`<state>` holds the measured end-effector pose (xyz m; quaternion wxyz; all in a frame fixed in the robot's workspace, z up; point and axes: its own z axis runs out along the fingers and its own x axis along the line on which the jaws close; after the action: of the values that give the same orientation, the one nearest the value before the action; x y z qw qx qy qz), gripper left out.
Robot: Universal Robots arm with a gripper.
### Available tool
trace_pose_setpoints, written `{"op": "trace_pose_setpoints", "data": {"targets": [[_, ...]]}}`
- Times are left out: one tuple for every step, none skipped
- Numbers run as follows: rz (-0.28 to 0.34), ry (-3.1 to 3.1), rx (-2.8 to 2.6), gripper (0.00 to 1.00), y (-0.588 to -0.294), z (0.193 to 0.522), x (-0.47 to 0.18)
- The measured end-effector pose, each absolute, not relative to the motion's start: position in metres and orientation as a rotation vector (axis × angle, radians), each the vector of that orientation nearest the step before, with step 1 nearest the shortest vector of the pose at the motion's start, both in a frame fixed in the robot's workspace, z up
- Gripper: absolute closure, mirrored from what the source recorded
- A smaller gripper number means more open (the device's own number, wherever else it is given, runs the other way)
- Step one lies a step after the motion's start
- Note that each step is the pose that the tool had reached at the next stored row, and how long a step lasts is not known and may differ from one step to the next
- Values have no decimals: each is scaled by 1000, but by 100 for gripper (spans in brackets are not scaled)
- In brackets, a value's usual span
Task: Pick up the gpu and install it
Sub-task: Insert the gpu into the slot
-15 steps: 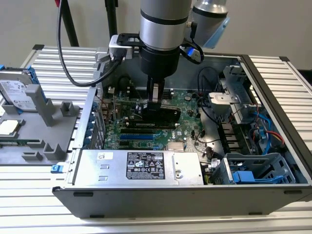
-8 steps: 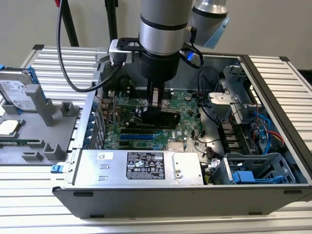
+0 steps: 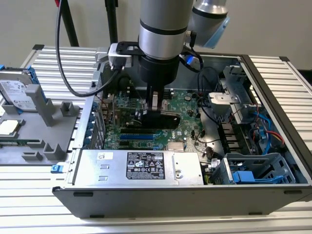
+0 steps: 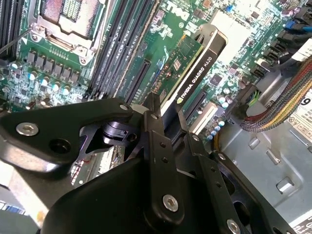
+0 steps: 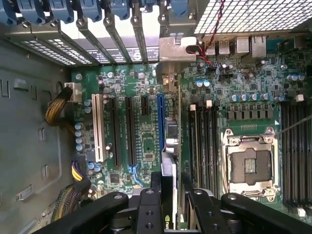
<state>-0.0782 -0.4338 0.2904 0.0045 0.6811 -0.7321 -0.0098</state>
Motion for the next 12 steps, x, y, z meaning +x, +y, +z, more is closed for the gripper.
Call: {"op": "trace_pose_setpoints", "data": {"targets": [[-31, -2293, 2134, 100, -434, 290, -79], [-30, -2293, 2134, 100, -434, 289, -79], [-30, -2293, 2134, 100, -435, 289, -79], [-30, -2293, 2134, 100, -435, 288, -79], [-30, -2293, 2134, 100, -435, 288, -80], [-30, -2293, 2134, 100, -436, 288, -80], [-30, -2293, 2134, 100, -436, 287, -80], [-30, -2292, 2134, 100, -436, 287, -80], [-30, -2292, 2134, 100, -436, 287, -80], [-30, -2292, 2134, 100, -436, 287, -80], [-30, -2292, 2134, 100, -436, 287, -80], [-30, -2293, 2134, 100, -436, 286, -80]]}}
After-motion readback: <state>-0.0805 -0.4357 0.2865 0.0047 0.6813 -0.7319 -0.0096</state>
